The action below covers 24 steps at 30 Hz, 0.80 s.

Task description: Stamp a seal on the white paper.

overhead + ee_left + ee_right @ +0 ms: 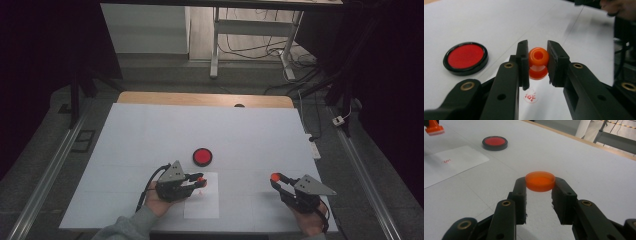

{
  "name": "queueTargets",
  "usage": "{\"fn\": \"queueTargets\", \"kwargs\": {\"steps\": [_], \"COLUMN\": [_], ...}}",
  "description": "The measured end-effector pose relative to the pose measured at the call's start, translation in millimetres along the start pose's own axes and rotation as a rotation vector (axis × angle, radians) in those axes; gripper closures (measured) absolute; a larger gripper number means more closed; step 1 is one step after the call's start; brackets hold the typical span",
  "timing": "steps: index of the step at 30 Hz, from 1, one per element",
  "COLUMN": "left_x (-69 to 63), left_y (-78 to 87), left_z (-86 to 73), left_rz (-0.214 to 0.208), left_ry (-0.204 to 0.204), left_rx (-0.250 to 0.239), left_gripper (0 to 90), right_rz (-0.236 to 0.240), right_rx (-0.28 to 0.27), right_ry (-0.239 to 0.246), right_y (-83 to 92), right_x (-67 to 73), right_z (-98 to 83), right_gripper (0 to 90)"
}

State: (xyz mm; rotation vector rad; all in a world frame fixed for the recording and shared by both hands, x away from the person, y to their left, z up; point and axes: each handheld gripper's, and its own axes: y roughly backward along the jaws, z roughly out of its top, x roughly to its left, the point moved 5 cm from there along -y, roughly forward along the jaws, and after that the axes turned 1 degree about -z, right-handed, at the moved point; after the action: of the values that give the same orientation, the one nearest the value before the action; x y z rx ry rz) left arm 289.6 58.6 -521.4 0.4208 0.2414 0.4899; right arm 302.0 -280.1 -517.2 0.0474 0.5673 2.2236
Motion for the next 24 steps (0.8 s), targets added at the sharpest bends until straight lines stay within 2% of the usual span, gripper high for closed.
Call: {"fn": "queueTargets", "kwargs": {"steps": [5, 19, 24], "left_x": [2.7, 8.3, 12.0], "left_y": [6.0, 17.8, 25.5], "left_z": [5.2, 14.8, 21.2], "left_rz": [-0.017, -0.015, -0.018], "left_ry": [0.011, 0.020, 0.033], "left_rx": [-0.021, -0.044, -0.065], "left_gripper": [72.5, 72.4, 72.3], "right_rz": [0.001, 0.000, 0.005], "right_rx": [-0.001, 0.003, 0.002], "right_ry": [-0.003, -0.001, -0.003], "right_y": [0.0, -0.8, -1.4], "right_x": [-0.5, -0.3, -0.2], "right_z": [0.0, -0.2, -0.5], "right_gripper": [64.6, 64.7, 64.7]}}
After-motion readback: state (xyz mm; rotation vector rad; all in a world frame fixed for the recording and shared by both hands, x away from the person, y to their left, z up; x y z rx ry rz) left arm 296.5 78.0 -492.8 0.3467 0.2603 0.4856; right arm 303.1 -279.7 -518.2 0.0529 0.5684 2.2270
